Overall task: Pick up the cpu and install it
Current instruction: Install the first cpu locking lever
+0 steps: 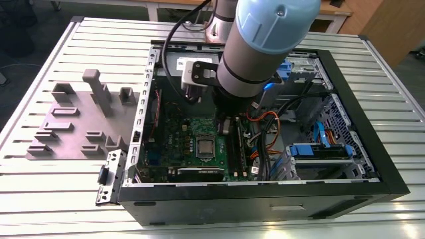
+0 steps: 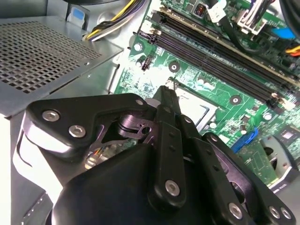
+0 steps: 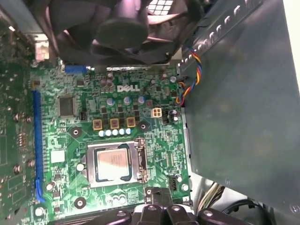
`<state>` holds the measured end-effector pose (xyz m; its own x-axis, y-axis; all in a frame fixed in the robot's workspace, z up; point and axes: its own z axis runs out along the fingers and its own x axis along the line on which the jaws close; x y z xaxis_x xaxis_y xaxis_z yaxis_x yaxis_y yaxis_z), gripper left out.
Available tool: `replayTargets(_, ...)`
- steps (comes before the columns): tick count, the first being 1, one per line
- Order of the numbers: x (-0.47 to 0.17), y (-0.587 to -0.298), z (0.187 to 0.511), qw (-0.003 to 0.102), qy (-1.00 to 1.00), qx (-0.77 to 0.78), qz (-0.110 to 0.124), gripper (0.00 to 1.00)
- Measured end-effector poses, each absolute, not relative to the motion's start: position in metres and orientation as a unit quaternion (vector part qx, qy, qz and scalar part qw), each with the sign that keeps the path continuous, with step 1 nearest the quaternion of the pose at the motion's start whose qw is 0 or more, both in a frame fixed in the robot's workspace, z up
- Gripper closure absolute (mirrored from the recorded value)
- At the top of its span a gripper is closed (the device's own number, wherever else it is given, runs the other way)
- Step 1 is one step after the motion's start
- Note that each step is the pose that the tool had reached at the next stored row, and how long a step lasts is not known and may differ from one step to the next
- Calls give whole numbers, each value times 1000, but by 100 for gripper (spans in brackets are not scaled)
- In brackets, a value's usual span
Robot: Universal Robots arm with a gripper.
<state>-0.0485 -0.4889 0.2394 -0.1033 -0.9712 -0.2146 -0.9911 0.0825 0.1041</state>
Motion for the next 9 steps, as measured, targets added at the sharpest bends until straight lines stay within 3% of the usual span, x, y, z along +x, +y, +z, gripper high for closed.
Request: replayTargets(9, -49, -491, 239, 49, 721, -683, 107, 89)
